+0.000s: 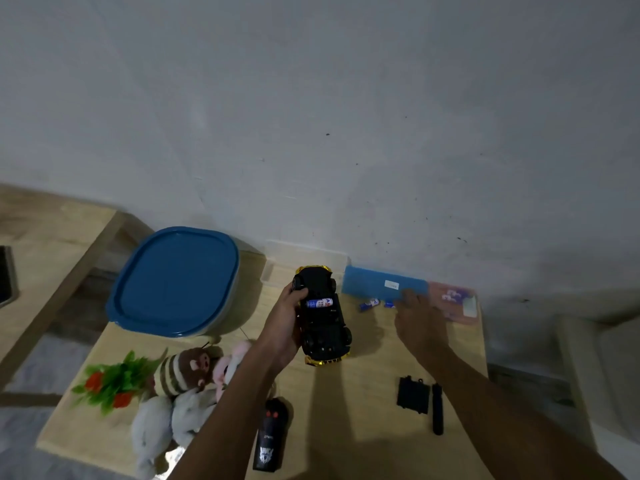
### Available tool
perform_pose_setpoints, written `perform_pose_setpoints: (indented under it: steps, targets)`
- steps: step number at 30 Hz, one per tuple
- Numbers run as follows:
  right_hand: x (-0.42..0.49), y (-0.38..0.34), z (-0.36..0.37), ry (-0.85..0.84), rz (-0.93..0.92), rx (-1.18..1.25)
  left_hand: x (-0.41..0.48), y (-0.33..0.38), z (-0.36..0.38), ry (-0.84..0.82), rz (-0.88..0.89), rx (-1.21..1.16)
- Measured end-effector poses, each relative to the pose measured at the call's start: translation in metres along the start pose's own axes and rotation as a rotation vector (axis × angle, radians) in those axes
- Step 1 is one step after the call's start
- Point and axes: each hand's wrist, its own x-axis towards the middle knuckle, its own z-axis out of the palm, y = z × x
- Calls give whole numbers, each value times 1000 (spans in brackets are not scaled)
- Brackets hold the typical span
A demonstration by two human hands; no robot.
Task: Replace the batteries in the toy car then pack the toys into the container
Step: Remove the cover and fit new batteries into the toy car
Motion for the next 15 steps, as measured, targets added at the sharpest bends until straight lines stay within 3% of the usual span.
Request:
perform_pose_setpoints:
  steps: [7,9,11,15]
  targets:
    - [-4,-7,12,-79,13,-23,4,-4,1,-2,-21,5]
    - [-7,-10,11,-94,82,77,2,-3,1,-10,-20,11]
    - [-12,-16,1,-105,213,411,1,-3,-1,-15,-19,6]
    - [-32,-38,-52,-155,527,1464,-5,1,-2,-33,-7,-21]
